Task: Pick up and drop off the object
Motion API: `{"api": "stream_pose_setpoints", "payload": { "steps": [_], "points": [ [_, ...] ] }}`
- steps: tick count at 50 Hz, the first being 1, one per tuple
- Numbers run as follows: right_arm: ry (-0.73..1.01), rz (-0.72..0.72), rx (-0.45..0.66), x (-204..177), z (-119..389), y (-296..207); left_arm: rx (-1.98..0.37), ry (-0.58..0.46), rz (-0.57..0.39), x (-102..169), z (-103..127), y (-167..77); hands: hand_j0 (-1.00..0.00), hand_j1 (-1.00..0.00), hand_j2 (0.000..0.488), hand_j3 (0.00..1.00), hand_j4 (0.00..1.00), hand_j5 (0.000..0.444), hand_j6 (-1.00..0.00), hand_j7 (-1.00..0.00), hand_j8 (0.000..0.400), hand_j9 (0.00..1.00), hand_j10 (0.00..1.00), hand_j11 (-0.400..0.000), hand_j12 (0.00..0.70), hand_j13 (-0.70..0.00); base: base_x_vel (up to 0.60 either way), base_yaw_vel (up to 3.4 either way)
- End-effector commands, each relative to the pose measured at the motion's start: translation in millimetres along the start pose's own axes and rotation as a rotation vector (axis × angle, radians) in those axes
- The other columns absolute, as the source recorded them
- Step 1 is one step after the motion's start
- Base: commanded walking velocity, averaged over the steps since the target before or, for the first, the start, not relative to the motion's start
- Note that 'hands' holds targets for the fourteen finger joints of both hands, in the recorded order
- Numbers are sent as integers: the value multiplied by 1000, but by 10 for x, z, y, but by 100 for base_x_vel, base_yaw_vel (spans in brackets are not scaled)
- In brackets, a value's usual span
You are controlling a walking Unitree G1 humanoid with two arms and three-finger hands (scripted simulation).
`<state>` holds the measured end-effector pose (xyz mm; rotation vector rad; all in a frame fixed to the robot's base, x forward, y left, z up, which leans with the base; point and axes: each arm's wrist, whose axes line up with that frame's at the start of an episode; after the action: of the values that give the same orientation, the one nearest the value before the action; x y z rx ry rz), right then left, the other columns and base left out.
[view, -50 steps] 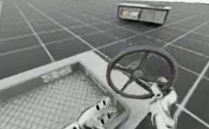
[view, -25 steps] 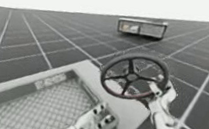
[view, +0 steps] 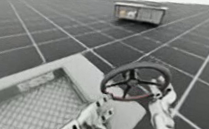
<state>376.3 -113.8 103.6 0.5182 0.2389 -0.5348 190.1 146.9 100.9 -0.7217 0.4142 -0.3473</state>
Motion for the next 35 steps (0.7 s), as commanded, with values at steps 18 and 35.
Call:
{"api": "stream_pose_setpoints", "payload": {
  "steps": [18,35],
  "points": [
    [-24,19,8,-23,63,62,-15,33,42,-24,-64,73,0,0,0,1000,1000,0,0,0,0,1000,1000,-400,0,-700,30,-104],
    [-24,19,8,-23,63,62,-15,33,42,-24,-64,73,0,0,0,1000,1000,0,0,0,0,1000,1000,-400,0,-700,36,-67]
  ]
}}
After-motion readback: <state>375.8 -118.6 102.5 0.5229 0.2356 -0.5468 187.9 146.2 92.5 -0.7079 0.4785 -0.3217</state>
